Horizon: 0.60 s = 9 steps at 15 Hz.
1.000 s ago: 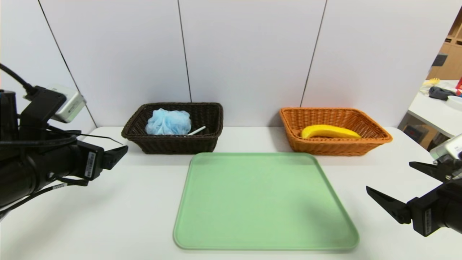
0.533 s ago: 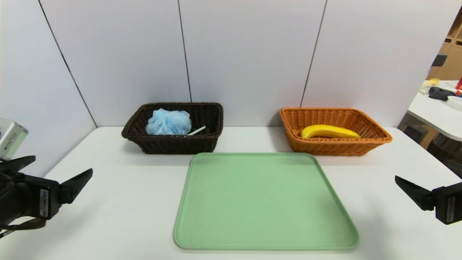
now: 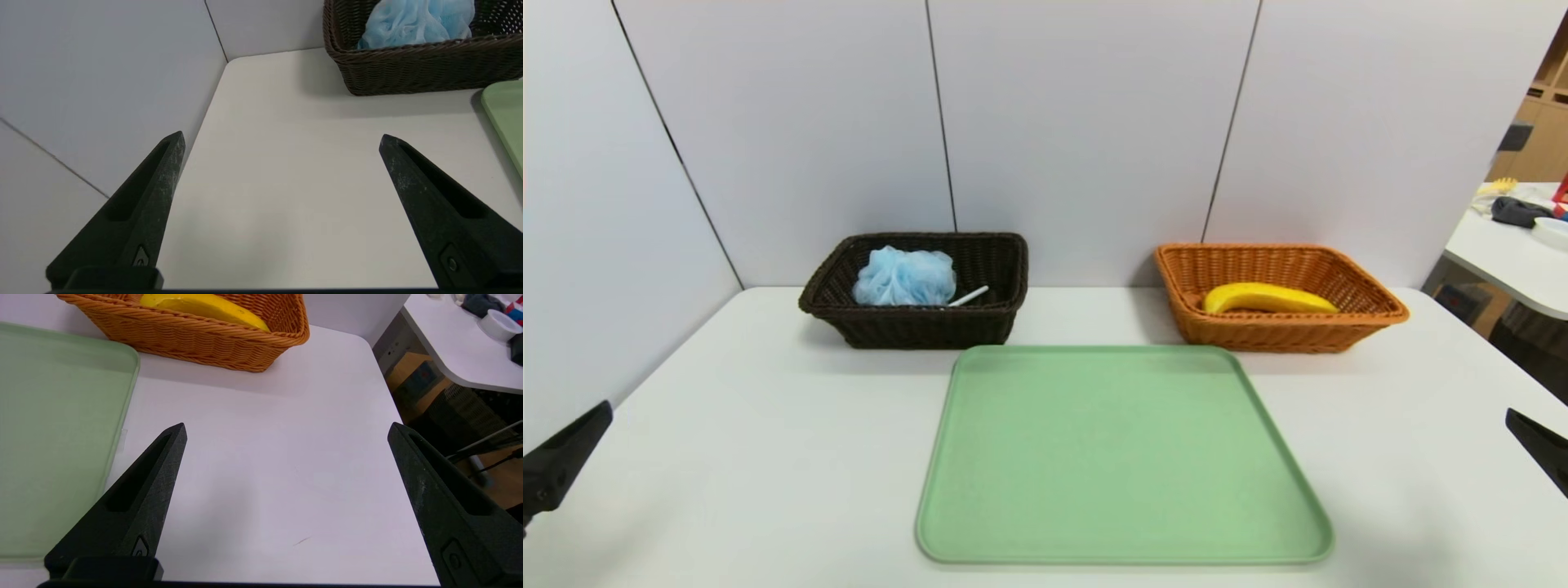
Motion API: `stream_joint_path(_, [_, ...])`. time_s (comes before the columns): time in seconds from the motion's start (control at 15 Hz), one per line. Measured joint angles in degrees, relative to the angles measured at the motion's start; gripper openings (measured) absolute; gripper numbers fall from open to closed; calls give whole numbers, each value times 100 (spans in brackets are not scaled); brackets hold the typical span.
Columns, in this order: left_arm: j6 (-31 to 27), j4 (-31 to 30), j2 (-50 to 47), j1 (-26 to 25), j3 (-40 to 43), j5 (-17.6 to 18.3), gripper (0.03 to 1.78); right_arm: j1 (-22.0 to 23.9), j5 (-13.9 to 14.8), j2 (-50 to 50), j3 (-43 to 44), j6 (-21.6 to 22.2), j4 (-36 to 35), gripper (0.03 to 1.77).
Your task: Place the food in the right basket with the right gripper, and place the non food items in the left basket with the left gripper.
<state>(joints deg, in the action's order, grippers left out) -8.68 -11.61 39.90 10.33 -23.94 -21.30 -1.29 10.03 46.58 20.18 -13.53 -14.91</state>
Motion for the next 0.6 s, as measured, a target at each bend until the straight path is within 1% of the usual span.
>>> stream_joint_path(0.2, [-77,-2,-473,-156,199,40,169,9,-11,-560,-91,2,251,170])
stream_joint_path(0.4, [-197,148,-986,-187,402,208,169,9,-30,-1067,-329,-7,295,170])
stream_joint_path(0.6, [-228,205,-1406,-358,614,267,169,13,-33,-1497,-522,-27,297,170])
